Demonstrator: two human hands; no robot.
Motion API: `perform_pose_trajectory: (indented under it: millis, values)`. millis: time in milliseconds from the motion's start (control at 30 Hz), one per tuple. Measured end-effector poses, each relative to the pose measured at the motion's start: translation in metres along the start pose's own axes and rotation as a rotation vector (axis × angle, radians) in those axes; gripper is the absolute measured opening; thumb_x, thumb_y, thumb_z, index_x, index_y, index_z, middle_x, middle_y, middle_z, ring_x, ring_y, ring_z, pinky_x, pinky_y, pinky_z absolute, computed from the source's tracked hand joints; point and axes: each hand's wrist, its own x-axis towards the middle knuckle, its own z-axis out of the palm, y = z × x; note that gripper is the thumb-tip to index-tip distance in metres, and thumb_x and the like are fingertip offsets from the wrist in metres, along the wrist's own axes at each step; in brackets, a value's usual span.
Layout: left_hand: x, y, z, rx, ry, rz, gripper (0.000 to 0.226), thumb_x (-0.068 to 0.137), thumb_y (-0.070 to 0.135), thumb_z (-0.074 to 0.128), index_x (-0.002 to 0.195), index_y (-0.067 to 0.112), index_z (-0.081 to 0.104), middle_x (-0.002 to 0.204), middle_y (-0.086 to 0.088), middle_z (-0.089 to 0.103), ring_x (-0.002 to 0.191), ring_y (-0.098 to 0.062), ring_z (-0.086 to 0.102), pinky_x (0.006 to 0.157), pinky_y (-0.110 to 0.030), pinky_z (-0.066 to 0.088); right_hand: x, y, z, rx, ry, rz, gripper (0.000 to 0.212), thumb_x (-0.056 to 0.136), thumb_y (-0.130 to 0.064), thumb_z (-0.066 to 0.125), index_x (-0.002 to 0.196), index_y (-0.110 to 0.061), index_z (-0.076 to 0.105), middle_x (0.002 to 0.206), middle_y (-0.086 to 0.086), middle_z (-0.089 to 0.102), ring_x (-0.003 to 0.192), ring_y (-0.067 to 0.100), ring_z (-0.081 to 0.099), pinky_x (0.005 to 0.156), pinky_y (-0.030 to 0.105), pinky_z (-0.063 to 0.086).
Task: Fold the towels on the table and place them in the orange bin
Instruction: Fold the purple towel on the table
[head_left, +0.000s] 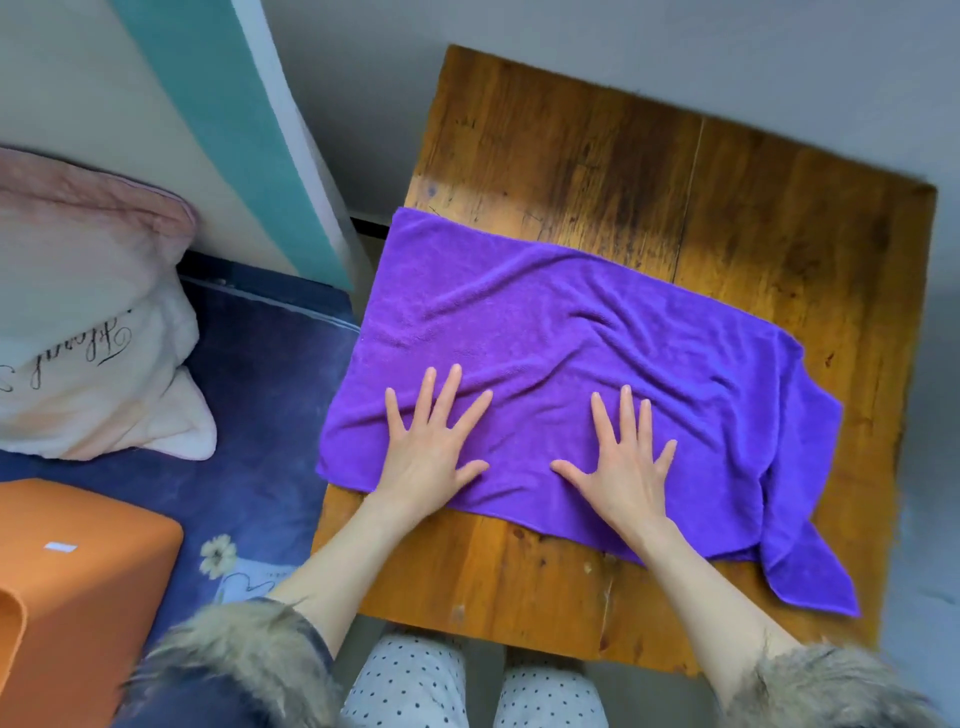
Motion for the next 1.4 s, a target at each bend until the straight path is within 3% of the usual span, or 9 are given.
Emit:
perform_pose_trajectory:
  millis: [100, 233, 333, 467, 567, 767, 933, 1233, 1400]
  values:
    - [0.013, 0.012, 0.001, 0.073, -0.173, -0.090, 0.118, 0.067, 0.060, 0.069, 0.142, 0.039, -0.020, 0.151, -0.003, -0.033, 0.140, -0.032, -0.024, 0.102, -0.072, 0.002, 0.002, 0.031, 0.003, -0.013, -0.032, 0.000, 0.103, 0.072, -0.077, 0.048, 0.147, -0.037, -0.010, 0.155, -0.006, -0.023, 0.144, 0.022, -0.018, 0.107, 0.067, 0.008]
    - [0.021, 0.024, -0.008, 0.108, -0.263, -0.177, 0.129, 0.061, 0.054, 0.078, 0.143, 0.038, -0.020, 0.149, -0.005, -0.037, 0.139, -0.034, -0.027, 0.100, -0.074, 0.009, 0.007, 0.050, -0.001, -0.022, -0.072, -0.094, 0.103, 0.071, -0.078, 0.047, 0.147, -0.039, -0.011, 0.154, -0.010, -0.025, 0.143, 0.019, -0.022, 0.105, 0.069, 0.004]
    - [0.026, 0.044, -0.013, 0.092, -0.264, -0.205, 0.116, 0.070, 0.059, 0.069, 0.144, 0.037, -0.017, 0.149, -0.007, -0.036, 0.139, -0.033, -0.027, 0.101, -0.074, 0.009, 0.006, 0.059, -0.009, 0.145, -0.064, -0.143, 0.089, 0.082, -0.065, 0.049, 0.150, -0.032, 0.001, 0.157, -0.008, -0.016, 0.145, 0.016, -0.014, 0.108, 0.065, 0.002]
    - [0.041, 0.101, -0.009, 0.077, -0.144, -0.079, 0.092, 0.082, 0.061, 0.052, 0.147, 0.037, -0.009, 0.151, -0.007, -0.032, 0.140, -0.031, -0.026, 0.102, -0.072, 0.008, -0.001, 0.099, -0.022, 0.459, 0.304, -0.115, 0.055, 0.092, -0.038, 0.045, 0.142, -0.015, 0.038, 0.155, 0.003, 0.024, 0.144, 0.017, 0.019, 0.115, 0.056, 0.010]
    - [0.057, 0.155, 0.002, 0.121, -0.139, 0.020, 0.085, 0.086, 0.059, 0.048, 0.148, 0.036, -0.006, 0.152, -0.006, -0.030, 0.140, -0.031, -0.025, 0.103, -0.071, 0.008, 0.000, 0.148, -0.028, 0.538, 0.491, 0.040, 0.049, 0.089, -0.028, 0.044, 0.133, -0.008, 0.050, 0.145, 0.011, 0.042, 0.135, 0.027, 0.037, 0.113, 0.052, 0.021]
    - [0.085, 0.240, 0.028, 0.144, -0.157, 0.100, 0.086, 0.087, 0.055, 0.050, 0.148, 0.034, -0.007, 0.154, -0.003, -0.025, 0.142, -0.031, -0.021, 0.103, -0.071, 0.010, 0.015, 0.222, -0.022, 0.732, 0.410, 0.401, 0.045, 0.092, -0.017, 0.052, 0.134, -0.003, 0.042, 0.135, 0.018, 0.045, 0.127, 0.033, 0.040, 0.105, 0.041, 0.031]
    - [0.092, 0.247, 0.039, 0.186, -0.228, 0.043, 0.112, 0.072, 0.061, 0.065, 0.145, 0.037, -0.017, 0.152, 0.000, -0.031, 0.141, -0.031, -0.023, 0.101, -0.072, 0.011, 0.036, 0.248, -0.028, 0.762, 0.120, 0.550, 0.020, 0.090, -0.026, 0.057, 0.097, -0.008, 0.059, 0.110, 0.016, 0.063, 0.107, 0.035, 0.054, 0.080, 0.034, 0.041]
    - [0.094, 0.254, 0.030, 0.154, -0.265, 0.007, 0.103, 0.079, 0.050, 0.064, 0.146, 0.037, -0.013, 0.151, 0.001, -0.032, 0.140, -0.031, -0.025, 0.104, -0.071, 0.009, 0.071, 0.316, -0.093, 0.845, 0.443, 0.575, 0.019, 0.095, -0.028, 0.049, 0.100, -0.009, 0.050, 0.115, 0.015, 0.058, 0.108, 0.032, 0.052, 0.077, 0.029, 0.035]
    - [0.092, 0.262, 0.043, 0.059, 0.020, 0.076, 0.073, 0.083, 0.056, 0.033, 0.148, 0.037, 0.004, 0.158, -0.002, -0.012, 0.143, -0.031, -0.014, 0.103, -0.071, 0.005, 0.076, 0.336, -0.072, 0.914, 0.338, 0.625, 0.034, 0.090, -0.039, 0.056, 0.108, -0.010, 0.051, 0.106, 0.011, 0.055, 0.103, 0.028, 0.053, 0.078, 0.033, 0.038]
